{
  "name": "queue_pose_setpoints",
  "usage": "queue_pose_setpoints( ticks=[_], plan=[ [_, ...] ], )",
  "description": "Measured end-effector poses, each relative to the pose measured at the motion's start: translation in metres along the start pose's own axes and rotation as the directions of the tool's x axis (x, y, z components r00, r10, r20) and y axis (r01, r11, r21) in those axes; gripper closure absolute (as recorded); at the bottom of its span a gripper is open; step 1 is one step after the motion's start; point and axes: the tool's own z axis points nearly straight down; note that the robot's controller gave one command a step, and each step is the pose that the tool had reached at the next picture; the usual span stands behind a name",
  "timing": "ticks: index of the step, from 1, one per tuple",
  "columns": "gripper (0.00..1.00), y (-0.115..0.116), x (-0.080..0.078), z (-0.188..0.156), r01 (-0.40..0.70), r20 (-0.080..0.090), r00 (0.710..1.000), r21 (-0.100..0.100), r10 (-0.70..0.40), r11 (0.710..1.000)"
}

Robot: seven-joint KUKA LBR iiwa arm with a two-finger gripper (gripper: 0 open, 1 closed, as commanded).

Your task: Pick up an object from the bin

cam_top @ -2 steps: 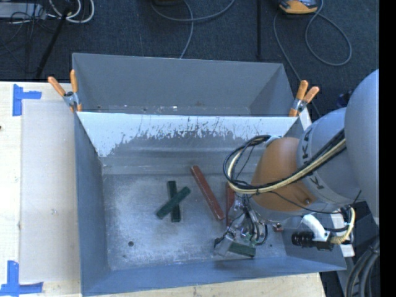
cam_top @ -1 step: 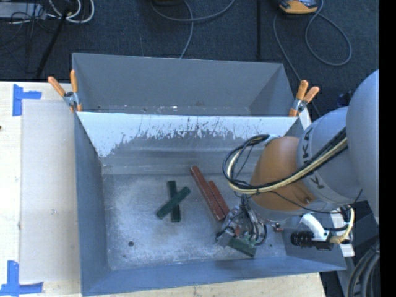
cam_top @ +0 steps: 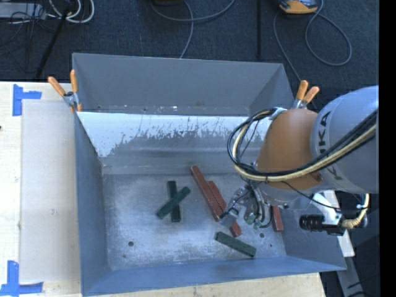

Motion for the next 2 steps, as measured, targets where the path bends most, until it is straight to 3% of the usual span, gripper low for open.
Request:
queue_pose_setpoints(
  ticks=[1, 2],
  plan=[
    [0.00, -0.001, 0.001, 0.004, 0.002, -0.006, 1.000, 0.006, -0.002, 1.000],
    [0.00, -0.068, -0.046, 0.093, -0.013, -0.011, 1.000, 0.010, 0.013, 1.000]
  ],
)
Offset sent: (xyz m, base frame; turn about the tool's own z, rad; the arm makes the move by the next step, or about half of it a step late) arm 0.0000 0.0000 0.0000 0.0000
